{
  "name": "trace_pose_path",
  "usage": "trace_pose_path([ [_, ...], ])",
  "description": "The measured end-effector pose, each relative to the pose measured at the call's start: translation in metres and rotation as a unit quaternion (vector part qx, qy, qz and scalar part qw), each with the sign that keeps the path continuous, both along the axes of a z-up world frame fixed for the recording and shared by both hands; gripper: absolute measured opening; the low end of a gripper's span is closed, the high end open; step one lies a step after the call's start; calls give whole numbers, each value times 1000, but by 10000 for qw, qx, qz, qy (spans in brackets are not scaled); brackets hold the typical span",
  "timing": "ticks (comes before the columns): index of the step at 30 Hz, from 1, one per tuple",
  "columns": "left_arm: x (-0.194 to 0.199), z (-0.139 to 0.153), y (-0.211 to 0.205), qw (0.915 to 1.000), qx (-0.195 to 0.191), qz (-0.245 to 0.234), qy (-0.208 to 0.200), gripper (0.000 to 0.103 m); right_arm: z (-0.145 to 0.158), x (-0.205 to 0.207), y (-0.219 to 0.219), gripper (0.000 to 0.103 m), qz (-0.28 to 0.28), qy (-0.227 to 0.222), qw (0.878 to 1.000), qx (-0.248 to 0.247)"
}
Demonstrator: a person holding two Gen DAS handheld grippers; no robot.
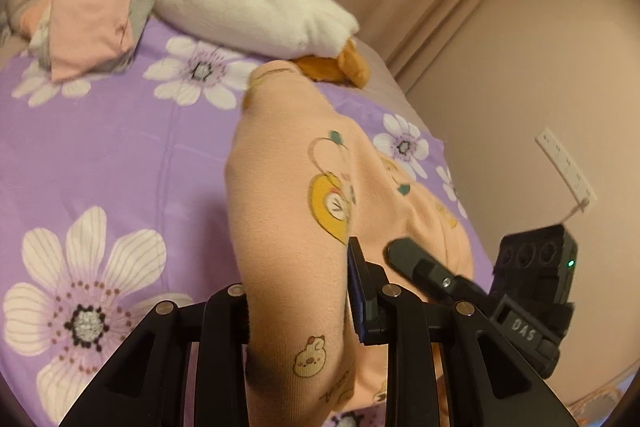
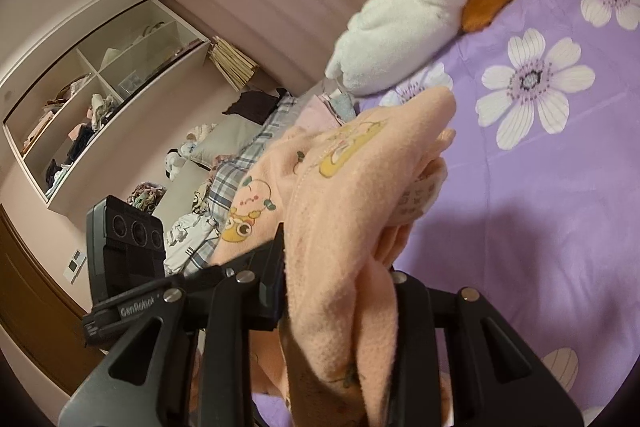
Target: Fold small clothes
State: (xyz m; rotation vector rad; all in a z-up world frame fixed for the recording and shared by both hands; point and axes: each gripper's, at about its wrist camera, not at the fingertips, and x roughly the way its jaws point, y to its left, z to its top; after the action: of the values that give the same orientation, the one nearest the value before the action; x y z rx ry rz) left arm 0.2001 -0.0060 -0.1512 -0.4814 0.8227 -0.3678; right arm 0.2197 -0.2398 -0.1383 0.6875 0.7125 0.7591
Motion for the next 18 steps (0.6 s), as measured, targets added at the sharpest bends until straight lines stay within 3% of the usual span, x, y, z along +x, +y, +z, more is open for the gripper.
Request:
trace_pose_path([
  [4, 26, -49, 7, 9966, 61, 77, 815, 26, -43, 24, 8, 31, -20, 564, 9981, -230],
  [7, 43, -94, 8, 9858, 486, 253, 1587, 26, -80, 41, 16, 31, -55, 1146, 9918, -563],
  [9, 52, -120, 8, 9757, 756, 235, 2045, 35, -109, 49, 23, 31, -67, 1559, 9835, -913],
  [10, 56, -131, 13, 9701, 660, 255, 2323, 38, -123, 51, 26, 33, -77, 1766, 9784, -1071],
  [12, 55, -135, 34, 9648, -106, 428, 2594, 38, -133, 52, 28, 32, -85, 1939, 9734, -1222],
  [14, 46, -124, 56, 9627, -436, 829, 2539, 38, -123, 51, 24, 36, -96, 1954, 9714, -1348],
  [17, 22, -83, 74, 9707, 87, 1659, 1737, 38, -88, 42, 12, 38, -418, 1491, 9719, -1775],
  [18, 16, -67, 73, 9761, 267, 1662, 1373, 38, -81, 39, 8, 38, -560, 1302, 9736, -1790],
])
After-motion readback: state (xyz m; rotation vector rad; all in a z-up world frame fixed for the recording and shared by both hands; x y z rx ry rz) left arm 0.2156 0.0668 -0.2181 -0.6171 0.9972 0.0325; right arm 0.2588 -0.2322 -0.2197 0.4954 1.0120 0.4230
